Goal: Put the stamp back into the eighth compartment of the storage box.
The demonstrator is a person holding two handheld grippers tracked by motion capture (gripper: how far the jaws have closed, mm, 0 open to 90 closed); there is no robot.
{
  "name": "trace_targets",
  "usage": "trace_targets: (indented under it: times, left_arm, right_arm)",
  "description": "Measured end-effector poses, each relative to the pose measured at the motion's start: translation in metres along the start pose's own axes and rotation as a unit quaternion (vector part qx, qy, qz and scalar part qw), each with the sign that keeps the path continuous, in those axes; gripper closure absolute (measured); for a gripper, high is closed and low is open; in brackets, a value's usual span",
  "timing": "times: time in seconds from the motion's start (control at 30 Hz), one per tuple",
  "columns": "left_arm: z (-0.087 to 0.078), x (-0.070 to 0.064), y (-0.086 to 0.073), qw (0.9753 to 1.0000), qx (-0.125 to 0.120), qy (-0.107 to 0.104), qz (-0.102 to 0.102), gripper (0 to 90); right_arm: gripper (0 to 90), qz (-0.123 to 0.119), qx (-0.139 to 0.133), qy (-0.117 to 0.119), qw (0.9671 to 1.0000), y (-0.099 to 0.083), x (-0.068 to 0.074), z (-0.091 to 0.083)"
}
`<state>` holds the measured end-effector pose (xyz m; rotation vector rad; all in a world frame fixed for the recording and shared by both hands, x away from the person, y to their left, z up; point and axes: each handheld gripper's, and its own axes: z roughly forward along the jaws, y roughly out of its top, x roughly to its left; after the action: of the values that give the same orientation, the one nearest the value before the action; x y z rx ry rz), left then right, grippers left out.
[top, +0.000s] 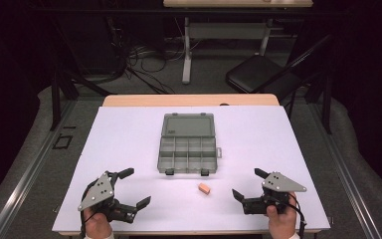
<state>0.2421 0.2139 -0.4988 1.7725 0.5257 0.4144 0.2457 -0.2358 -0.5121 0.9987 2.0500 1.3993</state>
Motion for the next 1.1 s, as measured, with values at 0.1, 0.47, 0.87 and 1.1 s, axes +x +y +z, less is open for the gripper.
trace_targets:
  times: [0.1, 0.47, 0.87, 1.1]
  left_arm:
    - [0.0, 0.0, 0.0, 1.0, 0.0, 0.0, 0.002, 1.3]
    - [0.001, -0.001, -0.002, 1.0, 0.005, 0.0, 0.0, 2.1]
    - [0.004, -0.003, -0.005, 0.9998, 0.016, -0.007, 0.001, 4.6]
    - [0.003, -0.001, -0.006, 0.9998, 0.015, -0.008, -0.007, 4.7]
  right_arm:
    - [0.0, 0.0, 0.002, 0.004, 1.0, 0.0, 0.001, 0.001]
    - [0.0, -0.009, 0.012, 0.009, 0.9998, 0.005, 0.004, 0.002]
    - [0.0, -0.012, 0.056, 0.005, 0.9984, 0.015, 0.007, 0.009]
    - [0.0, 0.0, 0.101, 0.021, 0.9946, 0.031, 0.005, 0.017]
